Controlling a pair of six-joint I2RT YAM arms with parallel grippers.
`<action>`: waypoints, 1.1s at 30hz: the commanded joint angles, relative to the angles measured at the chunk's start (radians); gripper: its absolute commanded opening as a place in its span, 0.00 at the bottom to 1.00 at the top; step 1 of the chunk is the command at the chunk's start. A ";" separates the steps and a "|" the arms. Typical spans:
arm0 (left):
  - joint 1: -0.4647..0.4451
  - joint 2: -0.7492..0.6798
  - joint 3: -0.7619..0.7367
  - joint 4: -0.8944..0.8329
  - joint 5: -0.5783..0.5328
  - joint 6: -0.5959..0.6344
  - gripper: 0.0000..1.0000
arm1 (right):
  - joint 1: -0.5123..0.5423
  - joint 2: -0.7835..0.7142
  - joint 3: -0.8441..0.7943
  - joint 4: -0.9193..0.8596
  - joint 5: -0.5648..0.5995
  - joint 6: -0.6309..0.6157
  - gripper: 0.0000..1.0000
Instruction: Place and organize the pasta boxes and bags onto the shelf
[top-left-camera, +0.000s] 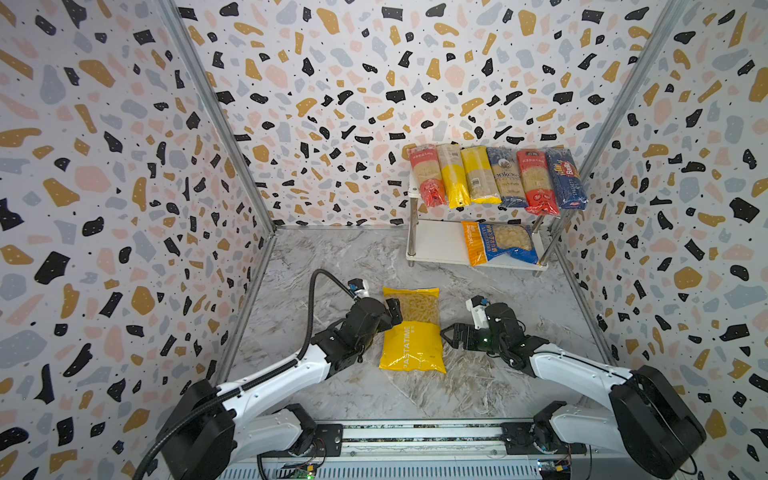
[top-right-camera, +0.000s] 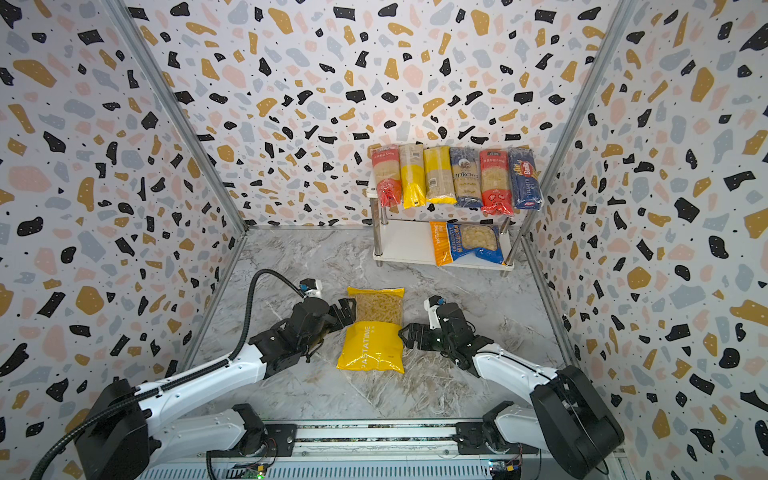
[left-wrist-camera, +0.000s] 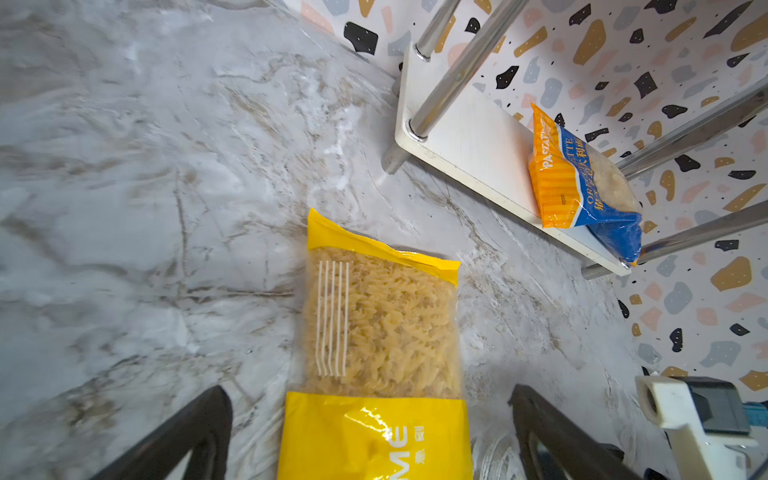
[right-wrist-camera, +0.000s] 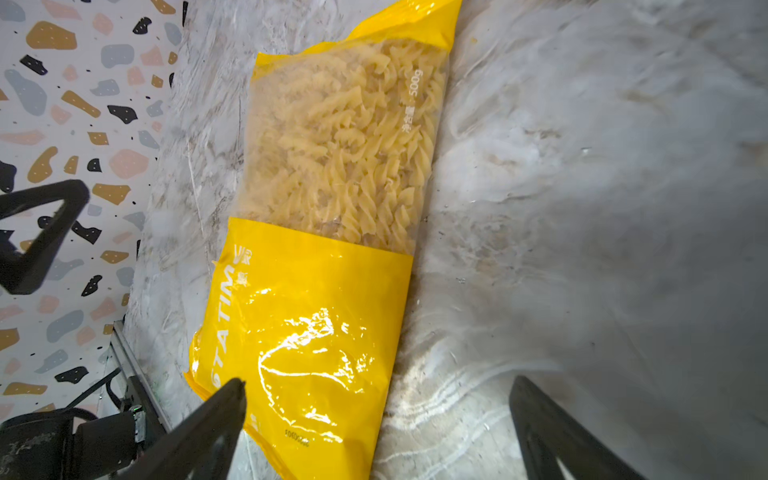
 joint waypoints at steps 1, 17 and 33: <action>-0.001 -0.038 -0.056 -0.066 -0.067 0.026 0.99 | -0.016 0.097 0.064 0.079 -0.111 -0.049 0.99; 0.019 0.135 -0.139 0.080 0.010 0.025 0.78 | -0.007 0.346 0.152 0.192 -0.230 -0.025 0.99; 0.030 0.330 -0.138 0.247 0.164 0.033 0.68 | 0.021 0.364 0.190 0.166 -0.205 -0.014 0.99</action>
